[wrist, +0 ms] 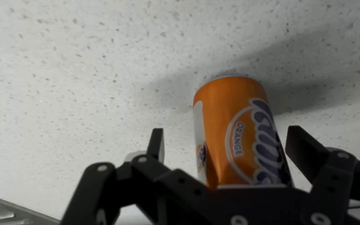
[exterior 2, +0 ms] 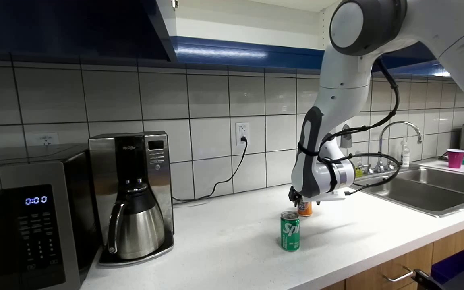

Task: Put the orange can on the counter.

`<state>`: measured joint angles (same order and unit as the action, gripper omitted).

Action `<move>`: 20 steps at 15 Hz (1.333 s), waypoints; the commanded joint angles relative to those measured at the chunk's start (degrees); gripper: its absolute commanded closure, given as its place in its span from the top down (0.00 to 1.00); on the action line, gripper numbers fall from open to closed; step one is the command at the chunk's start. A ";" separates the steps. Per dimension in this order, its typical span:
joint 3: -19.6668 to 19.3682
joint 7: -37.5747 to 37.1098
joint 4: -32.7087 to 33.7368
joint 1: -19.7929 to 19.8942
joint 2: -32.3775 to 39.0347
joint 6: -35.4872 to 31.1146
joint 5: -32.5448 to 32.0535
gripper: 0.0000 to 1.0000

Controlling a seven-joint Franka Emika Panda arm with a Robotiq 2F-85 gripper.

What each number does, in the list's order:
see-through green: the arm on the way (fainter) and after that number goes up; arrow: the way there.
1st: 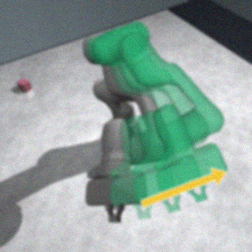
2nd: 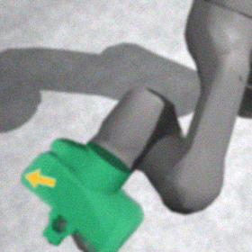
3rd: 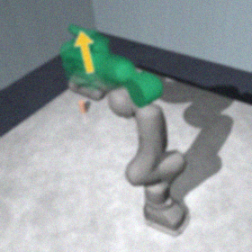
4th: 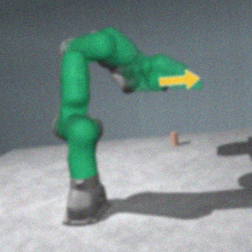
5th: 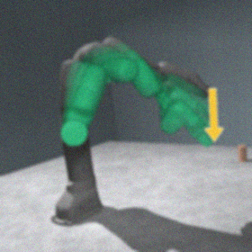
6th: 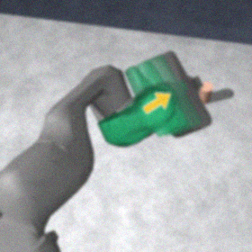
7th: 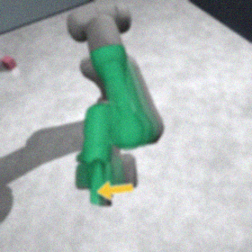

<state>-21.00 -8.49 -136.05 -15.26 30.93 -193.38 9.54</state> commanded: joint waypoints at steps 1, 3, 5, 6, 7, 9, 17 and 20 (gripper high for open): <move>-4.29 2.85 -7.87 -4.02 -9.47 2.94 -0.07 1.00; -7.27 4.21 -12.46 -6.91 -15.55 5.38 -0.47 1.00; -11.96 5.92 -16.05 -11.52 -20.93 8.95 -0.80 1.00; -15.89 7.23 -17.91 -15.21 -23.70 11.12 -0.97 1.00; -19.75 7.72 -18.94 -18.66 -25.30 12.95 -1.52 1.00; -27.13 7.17 -19.66 -24.61 -27.35 16.64 -4.75 1.00; -34.62 1.42 -17.02 -29.06 -30.91 27.55 -24.30 1.00; -23.62 2.55 -15.87 -18.10 -32.56 30.72 -25.27 1.00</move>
<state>-56.09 -8.67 -151.90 -44.32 -2.85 -162.11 -19.41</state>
